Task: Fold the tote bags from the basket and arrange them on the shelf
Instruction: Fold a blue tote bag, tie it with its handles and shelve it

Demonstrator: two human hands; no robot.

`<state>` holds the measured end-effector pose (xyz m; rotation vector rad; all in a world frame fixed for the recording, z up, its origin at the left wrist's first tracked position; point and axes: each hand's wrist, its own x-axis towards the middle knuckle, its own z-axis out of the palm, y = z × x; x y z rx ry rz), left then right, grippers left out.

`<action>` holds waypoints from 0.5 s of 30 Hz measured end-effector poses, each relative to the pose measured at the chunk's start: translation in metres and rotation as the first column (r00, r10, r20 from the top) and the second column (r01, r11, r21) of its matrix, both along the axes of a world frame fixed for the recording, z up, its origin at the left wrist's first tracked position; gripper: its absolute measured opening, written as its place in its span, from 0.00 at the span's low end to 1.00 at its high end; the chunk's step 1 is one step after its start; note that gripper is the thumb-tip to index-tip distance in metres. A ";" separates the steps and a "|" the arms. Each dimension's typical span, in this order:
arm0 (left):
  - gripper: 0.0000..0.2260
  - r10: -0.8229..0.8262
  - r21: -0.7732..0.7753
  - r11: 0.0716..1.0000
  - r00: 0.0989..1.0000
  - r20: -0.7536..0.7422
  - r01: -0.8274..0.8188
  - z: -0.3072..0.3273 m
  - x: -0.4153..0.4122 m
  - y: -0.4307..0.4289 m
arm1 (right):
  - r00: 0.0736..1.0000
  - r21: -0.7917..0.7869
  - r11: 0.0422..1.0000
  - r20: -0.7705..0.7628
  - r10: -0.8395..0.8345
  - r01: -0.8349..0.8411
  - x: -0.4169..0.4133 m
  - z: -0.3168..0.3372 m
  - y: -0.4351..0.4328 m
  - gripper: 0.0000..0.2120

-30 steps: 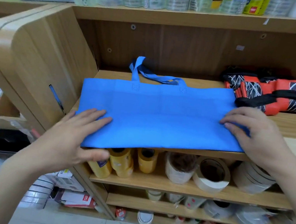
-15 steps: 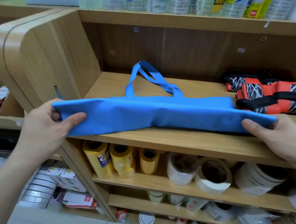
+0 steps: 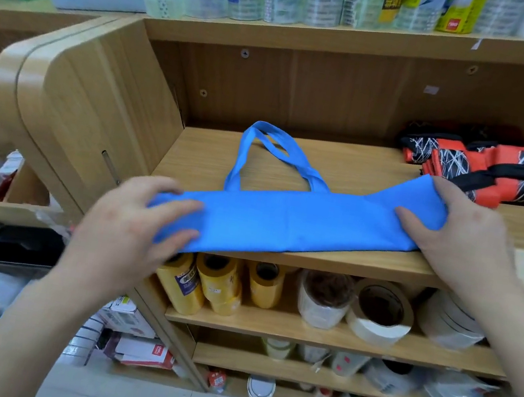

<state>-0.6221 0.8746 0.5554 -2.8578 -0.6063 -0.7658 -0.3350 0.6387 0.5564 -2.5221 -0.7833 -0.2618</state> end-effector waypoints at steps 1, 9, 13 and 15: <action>0.26 -0.077 -0.052 0.996 0.987 -0.143 0.070 -0.002 0.006 -0.004 | 1.000 -0.059 0.998 0.028 -0.002 0.004 0.000 0.000 0.001 0.31; 0.43 0.037 0.208 0.977 0.929 -0.367 0.044 -0.014 0.013 -0.026 | 0.997 -0.273 0.962 0.070 0.013 0.007 -0.007 0.000 0.003 0.36; 0.26 -0.005 0.275 0.955 0.938 -0.346 0.107 -0.007 -0.002 -0.043 | 0.984 -0.080 0.989 -0.139 0.114 -0.126 -0.005 0.009 0.012 0.38; 0.22 -0.001 0.233 0.968 0.926 -0.377 0.096 0.000 -0.006 -0.051 | 0.960 0.128 0.977 -0.200 0.196 -0.173 -0.003 0.016 0.021 0.38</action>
